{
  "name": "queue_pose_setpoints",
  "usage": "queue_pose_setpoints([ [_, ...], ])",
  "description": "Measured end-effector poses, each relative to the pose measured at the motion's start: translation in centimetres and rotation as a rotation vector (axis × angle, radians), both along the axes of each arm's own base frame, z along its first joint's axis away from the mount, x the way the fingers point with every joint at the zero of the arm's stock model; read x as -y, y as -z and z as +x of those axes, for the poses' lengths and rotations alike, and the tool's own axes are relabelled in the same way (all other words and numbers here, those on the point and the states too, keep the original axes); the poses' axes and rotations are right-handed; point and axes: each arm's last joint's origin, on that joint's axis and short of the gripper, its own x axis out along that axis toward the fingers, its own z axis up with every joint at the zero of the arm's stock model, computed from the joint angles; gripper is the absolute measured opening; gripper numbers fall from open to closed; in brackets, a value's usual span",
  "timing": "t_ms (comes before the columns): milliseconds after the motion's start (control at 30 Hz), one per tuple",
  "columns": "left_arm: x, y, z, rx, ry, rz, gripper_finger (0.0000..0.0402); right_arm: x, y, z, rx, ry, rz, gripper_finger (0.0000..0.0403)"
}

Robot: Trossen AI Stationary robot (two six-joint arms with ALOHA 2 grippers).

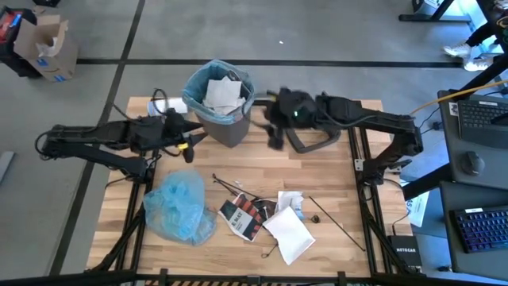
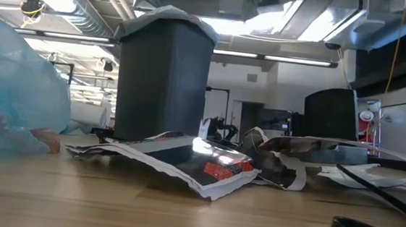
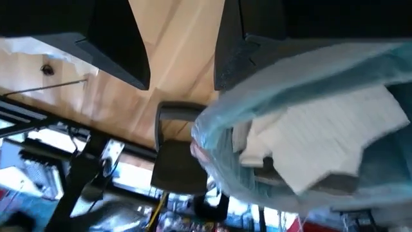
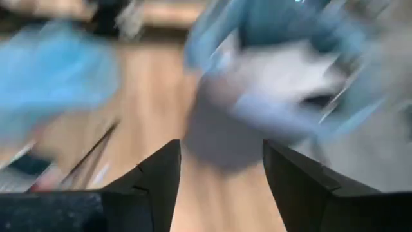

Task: Pick and place trash into bin
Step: Put the white paper into the trash bin

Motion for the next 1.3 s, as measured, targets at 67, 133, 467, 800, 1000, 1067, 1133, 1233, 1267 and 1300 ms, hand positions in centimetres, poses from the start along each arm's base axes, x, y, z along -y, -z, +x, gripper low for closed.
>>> queue_pose_setpoints([
  [67, 0.1, 0.4, 0.7, -0.020, 0.002, -0.018, 0.0166, -1.6, 0.8, -0.9, -0.107, -0.026, 0.063, 0.0206],
  [133, 0.4, 1.0, 1.6, -0.050, 0.023, -0.035, 0.0166, -3.5, 1.9, -1.5, -0.201, -0.037, 0.103, 0.0204],
  [467, 2.3, 3.6, 5.0, -0.177, 0.093, -0.044, 0.0166, -11.9, 11.6, -3.5, -0.408, -0.049, 0.231, 0.0202],
  [800, 3.4, 5.4, 6.8, -0.270, 0.179, -0.058, 0.0166, -15.1, 21.0, -8.9, -0.439, 0.258, 0.485, 0.0202],
  [1000, 3.5, 5.6, 6.9, -0.282, 0.199, -0.067, 0.0166, -15.3, 23.4, -13.2, -0.309, 0.468, 0.571, 0.0202],
  [1067, 3.5, 5.6, 6.9, -0.281, 0.199, -0.067, 0.0166, -15.3, 24.2, -14.1, -0.215, 0.525, 0.639, 0.0202],
  [1133, 3.5, 5.6, 6.9, -0.281, 0.197, -0.071, 0.0166, -15.1, 25.4, -15.0, -0.149, 0.579, 0.700, 0.0202],
  [1233, 3.5, 5.6, 6.9, -0.279, 0.196, -0.072, 0.0166, -14.9, 27.1, -15.9, -0.050, 0.644, 0.804, 0.0202],
  [1267, 3.5, 5.6, 6.9, -0.280, 0.196, -0.073, 0.0166, -14.9, 27.7, -16.2, -0.028, 0.656, 0.831, 0.0202],
  [1300, 3.5, 5.6, 6.9, -0.280, 0.196, -0.073, 0.0166, -14.8, 28.2, -16.4, -0.006, 0.664, 0.854, 0.0202],
])
